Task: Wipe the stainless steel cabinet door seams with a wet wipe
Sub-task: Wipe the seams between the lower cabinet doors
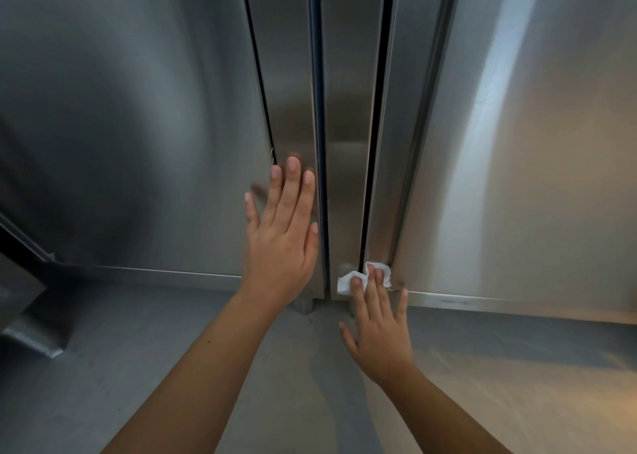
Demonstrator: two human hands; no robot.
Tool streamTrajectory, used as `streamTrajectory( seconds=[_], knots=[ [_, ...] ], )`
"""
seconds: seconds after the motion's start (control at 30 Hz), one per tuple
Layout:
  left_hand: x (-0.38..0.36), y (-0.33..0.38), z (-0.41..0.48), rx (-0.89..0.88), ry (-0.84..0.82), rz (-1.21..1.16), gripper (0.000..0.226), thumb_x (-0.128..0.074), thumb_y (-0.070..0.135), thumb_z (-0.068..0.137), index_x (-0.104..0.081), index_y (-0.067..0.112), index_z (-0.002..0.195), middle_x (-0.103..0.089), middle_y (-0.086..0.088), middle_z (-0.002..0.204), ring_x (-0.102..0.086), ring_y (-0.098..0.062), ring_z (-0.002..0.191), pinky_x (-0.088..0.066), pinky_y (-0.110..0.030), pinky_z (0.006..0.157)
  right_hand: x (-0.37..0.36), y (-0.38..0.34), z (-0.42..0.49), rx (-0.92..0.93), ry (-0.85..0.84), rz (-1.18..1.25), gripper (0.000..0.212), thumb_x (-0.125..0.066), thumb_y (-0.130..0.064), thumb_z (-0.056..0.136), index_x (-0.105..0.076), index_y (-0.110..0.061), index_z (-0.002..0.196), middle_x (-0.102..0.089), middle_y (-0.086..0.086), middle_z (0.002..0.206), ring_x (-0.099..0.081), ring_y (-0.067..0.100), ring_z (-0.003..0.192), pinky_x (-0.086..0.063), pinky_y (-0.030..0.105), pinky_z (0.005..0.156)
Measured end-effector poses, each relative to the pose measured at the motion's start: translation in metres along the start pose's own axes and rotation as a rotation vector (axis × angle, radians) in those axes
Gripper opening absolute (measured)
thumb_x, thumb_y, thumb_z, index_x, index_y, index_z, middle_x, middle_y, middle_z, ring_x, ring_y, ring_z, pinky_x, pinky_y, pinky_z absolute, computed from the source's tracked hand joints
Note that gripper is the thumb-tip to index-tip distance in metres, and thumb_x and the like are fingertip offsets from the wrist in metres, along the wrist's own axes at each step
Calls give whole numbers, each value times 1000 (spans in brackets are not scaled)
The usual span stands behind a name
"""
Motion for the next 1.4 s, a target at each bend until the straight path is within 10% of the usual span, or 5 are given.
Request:
streamTrajectory(
  seconds=[0.17,0.47,1.0,1.27,1.4],
  knots=[
    [0,0,0,11,-16,-7,65,-34,25,90,2,15,143,29,17,148,16,-8,140,3,-46,112,32,2,20,-3,118,17,106,-72,-49,71,-10,-7,146,-16,17,152,8,27,143,-17,62,101],
    [-7,0,-3,25,-30,-14,66,-35,26,89,1,14,143,29,18,148,16,-9,140,6,-44,112,90,2,69,-64,336,139,85,-40,-46,86,9,-16,148,-11,20,148,10,26,143,-6,65,99],
    [-6,2,-3,31,-33,-31,65,-35,24,89,2,12,143,31,17,147,19,-10,139,4,-48,112,6,-1,5,16,34,15,112,-69,-51,72,6,-19,149,18,15,154,15,27,142,-17,62,100],
    [-9,1,-2,25,-22,-28,68,-33,26,89,6,21,144,33,19,146,20,-9,139,5,-46,112,50,0,36,-23,194,78,74,-45,-45,82,-18,-19,146,-19,18,147,-12,34,141,-30,69,90],
    [-7,0,-2,26,34,-38,64,-38,21,89,-6,10,143,28,18,148,16,-9,140,-1,-51,111,108,2,84,-56,385,164,63,-43,-44,85,-25,-19,141,-16,18,145,-18,31,137,-8,69,95]
  ],
)
Point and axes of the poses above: each hand's wrist, its own z-axis towards the middle knuckle, its own x-axis out of the back of the hand, y = z × x, the point moved 10 cm from there along z, towards the middle knuckle
